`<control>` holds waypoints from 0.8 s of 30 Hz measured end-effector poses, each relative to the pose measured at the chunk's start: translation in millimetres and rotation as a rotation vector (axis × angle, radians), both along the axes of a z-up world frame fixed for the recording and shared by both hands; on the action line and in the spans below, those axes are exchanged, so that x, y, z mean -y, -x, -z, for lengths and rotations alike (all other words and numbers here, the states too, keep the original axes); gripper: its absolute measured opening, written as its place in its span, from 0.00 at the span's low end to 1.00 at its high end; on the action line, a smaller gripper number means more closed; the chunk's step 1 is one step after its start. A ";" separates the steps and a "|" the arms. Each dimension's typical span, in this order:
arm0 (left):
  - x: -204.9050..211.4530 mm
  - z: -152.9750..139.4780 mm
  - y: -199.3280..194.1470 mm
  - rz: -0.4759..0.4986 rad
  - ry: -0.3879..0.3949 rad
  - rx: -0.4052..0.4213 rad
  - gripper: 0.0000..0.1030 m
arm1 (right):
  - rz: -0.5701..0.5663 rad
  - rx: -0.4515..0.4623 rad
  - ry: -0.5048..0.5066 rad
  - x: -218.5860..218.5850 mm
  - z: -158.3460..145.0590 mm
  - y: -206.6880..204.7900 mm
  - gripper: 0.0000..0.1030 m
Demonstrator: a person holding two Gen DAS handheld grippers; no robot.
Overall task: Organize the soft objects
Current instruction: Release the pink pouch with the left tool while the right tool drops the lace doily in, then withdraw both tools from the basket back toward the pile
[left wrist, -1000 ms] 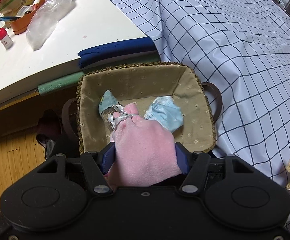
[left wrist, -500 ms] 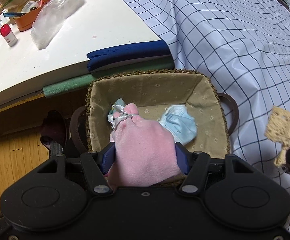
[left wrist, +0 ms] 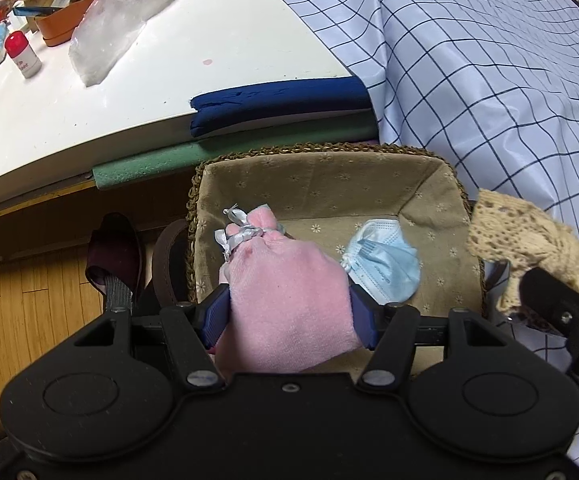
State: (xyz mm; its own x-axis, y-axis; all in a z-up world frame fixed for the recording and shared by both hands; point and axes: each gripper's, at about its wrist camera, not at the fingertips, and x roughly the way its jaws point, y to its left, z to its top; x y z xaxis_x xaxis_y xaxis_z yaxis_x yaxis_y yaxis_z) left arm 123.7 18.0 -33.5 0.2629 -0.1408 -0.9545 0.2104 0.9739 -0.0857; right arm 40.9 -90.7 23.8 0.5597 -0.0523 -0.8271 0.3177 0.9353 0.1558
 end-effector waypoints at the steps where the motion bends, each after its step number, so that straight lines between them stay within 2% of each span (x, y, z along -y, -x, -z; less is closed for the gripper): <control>1: -0.1 1.0 -1.2 -0.002 0.001 -0.003 0.57 | -0.003 -0.002 -0.002 -1.0 1.6 -2.8 0.56; 5: -1.1 5.2 -4.5 -0.014 0.002 -0.016 0.58 | -0.018 -0.010 -0.012 -4.5 7.1 -12.0 0.60; 7: -0.3 5.1 -4.5 -0.009 -0.005 -0.006 0.60 | -0.016 -0.007 -0.011 -5.4 9.0 -14.7 0.72; 9: 0.7 4.6 -4.1 -0.004 -0.012 0.004 0.66 | -0.017 -0.002 -0.007 -5.8 9.9 -15.9 0.72; 24: 8.6 1.4 9.9 0.022 -0.007 -0.009 0.66 | 0.020 -0.026 -0.015 6.2 12.6 1.2 0.72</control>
